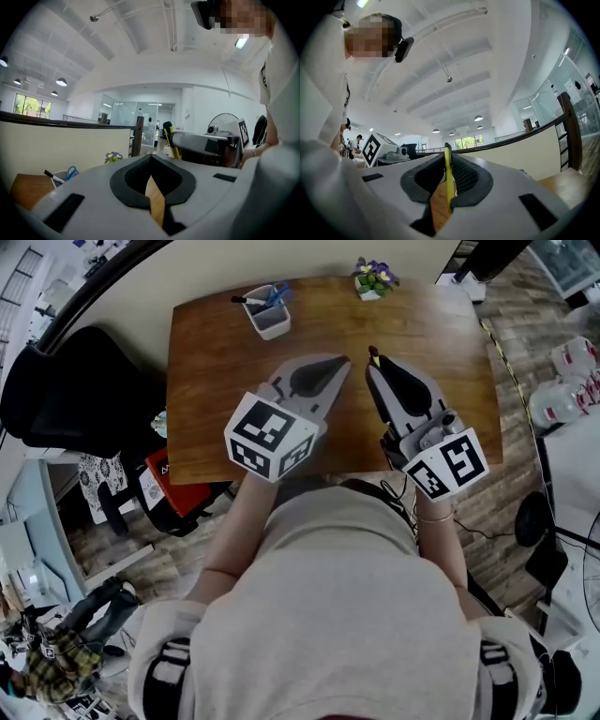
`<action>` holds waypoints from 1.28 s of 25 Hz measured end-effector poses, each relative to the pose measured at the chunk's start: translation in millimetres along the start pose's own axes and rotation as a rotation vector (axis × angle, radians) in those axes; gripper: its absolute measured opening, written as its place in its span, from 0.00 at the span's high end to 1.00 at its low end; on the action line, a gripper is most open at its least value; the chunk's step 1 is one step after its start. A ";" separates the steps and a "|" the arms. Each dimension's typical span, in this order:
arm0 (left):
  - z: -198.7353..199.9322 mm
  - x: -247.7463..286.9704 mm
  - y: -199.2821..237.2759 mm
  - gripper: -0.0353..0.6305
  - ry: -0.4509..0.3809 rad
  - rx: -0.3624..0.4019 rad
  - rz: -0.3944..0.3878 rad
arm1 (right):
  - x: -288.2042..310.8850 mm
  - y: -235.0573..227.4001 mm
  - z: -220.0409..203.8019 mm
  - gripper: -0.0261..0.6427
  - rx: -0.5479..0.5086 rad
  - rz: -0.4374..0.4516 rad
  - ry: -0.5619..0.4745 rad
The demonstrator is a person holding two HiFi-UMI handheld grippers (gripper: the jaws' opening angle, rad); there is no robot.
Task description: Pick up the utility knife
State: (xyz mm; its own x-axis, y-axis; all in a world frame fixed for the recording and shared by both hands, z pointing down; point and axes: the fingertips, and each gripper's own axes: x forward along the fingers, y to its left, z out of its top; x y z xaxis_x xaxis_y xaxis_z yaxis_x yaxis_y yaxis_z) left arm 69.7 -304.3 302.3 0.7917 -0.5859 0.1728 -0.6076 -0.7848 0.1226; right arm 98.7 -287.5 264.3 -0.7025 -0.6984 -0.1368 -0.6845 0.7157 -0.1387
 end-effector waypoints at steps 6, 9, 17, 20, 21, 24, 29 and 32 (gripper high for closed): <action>-12.6 -1.6 -1.7 0.93 0.026 -0.029 0.014 | -6.7 4.4 -17.2 0.87 0.023 -0.002 0.042; -18.2 -2.5 -2.7 0.93 0.032 -0.042 0.007 | -11.4 4.3 -27.4 0.87 0.049 -0.013 0.064; -37.3 -1.6 -10.8 0.93 0.070 -0.081 0.018 | -16.9 2.0 -44.3 0.87 0.077 -0.025 0.129; -44.5 1.4 -12.6 0.93 0.099 -0.084 0.033 | -19.3 2.2 -52.3 0.87 0.091 -0.024 0.152; -46.1 2.4 -13.4 0.93 0.106 -0.085 0.034 | -20.0 2.2 -54.2 0.87 0.095 -0.023 0.158; -49.9 3.8 -15.1 0.93 0.119 -0.092 0.036 | -21.9 1.9 -56.5 0.87 0.091 -0.026 0.170; -53.7 0.6 -17.2 0.93 0.116 -0.115 0.046 | -24.9 4.6 -55.0 0.87 0.089 -0.032 0.161; -54.9 -1.4 -19.2 0.93 0.115 -0.121 0.046 | -25.0 8.4 -55.4 0.87 0.089 -0.018 0.165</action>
State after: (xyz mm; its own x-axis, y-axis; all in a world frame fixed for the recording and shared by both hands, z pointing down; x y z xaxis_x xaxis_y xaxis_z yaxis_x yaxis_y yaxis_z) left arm 76.7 -277.3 353.4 0.7547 -0.5882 0.2906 -0.6516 -0.7236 0.2275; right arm 99.8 -263.7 320.9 -0.7177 -0.6957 0.0280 -0.6825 0.6950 -0.2264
